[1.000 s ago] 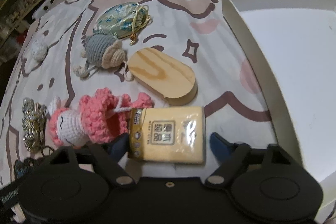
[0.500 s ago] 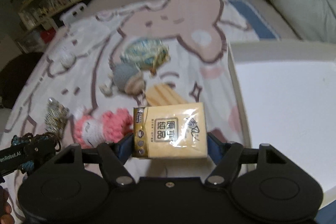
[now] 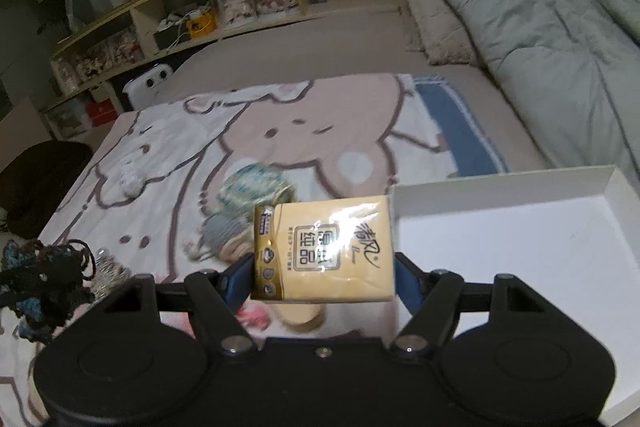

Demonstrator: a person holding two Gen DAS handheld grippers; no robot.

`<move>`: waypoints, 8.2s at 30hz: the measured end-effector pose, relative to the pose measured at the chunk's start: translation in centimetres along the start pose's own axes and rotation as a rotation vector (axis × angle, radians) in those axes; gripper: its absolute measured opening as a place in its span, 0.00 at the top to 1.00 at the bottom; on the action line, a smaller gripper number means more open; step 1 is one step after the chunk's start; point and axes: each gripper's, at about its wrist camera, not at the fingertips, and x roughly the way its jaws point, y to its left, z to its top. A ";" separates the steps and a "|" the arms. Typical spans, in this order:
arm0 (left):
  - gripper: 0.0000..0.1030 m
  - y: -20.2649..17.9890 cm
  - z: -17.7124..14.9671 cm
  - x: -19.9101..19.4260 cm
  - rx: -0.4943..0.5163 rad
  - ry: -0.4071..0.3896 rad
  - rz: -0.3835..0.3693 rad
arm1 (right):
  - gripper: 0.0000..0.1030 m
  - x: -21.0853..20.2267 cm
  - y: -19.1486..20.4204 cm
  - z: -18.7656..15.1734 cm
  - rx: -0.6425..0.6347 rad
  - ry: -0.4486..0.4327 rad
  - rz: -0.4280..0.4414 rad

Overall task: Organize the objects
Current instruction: 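Carry both items into the white box and open both tools, then withdraw both tools from the box back toward the remaining toys, then grasp the braided rope keychain with left tool while right tool grasps the pink crochet doll, then carry keychain and pink doll into the white box and open both tools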

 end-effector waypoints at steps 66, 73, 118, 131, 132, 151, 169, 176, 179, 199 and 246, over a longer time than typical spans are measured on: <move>0.08 -20.0 -3.4 15.1 0.321 0.208 -0.215 | 0.31 5.3 -17.8 -1.0 -0.030 0.211 -0.342; 0.08 -20.5 -4.6 15.3 0.404 0.258 -0.179 | 0.54 7.8 -17.1 -1.0 -0.016 0.205 -0.298; 0.00 -19.1 -3.0 7.9 0.379 0.174 -0.112 | 0.00 -2.9 -14.8 -1.1 0.136 0.019 -0.300; 0.00 -17.7 -3.3 5.9 0.372 0.149 -0.101 | 0.00 -5.6 -13.9 -2.1 0.122 -0.016 -0.315; 0.00 -17.6 -3.3 5.8 0.371 0.148 -0.101 | 0.00 -5.7 -13.8 -2.1 0.120 -0.017 -0.317; 0.00 -9.9 -1.5 3.6 0.300 0.087 -0.003 | 0.00 -3.6 -9.9 -2.1 0.102 -0.029 -0.234; 0.00 0.3 0.5 2.5 0.238 0.018 0.108 | 0.00 -0.1 -0.2 -2.3 -0.063 -0.011 -0.033; 0.00 3.2 0.7 2.7 0.206 0.018 0.134 | 0.00 0.8 2.7 -3.0 -0.075 -0.042 0.085; 0.00 4.4 0.6 3.3 0.195 0.042 0.153 | 0.00 1.5 3.6 -3.4 -0.079 -0.043 0.114; 0.37 8.1 -0.1 8.3 0.115 0.239 0.070 | 0.05 4.9 9.9 -7.2 -0.515 -0.048 0.162; 0.58 7.1 -0.4 7.5 -0.015 0.167 -0.048 | 0.69 4.2 12.1 -3.2 -0.519 0.127 0.221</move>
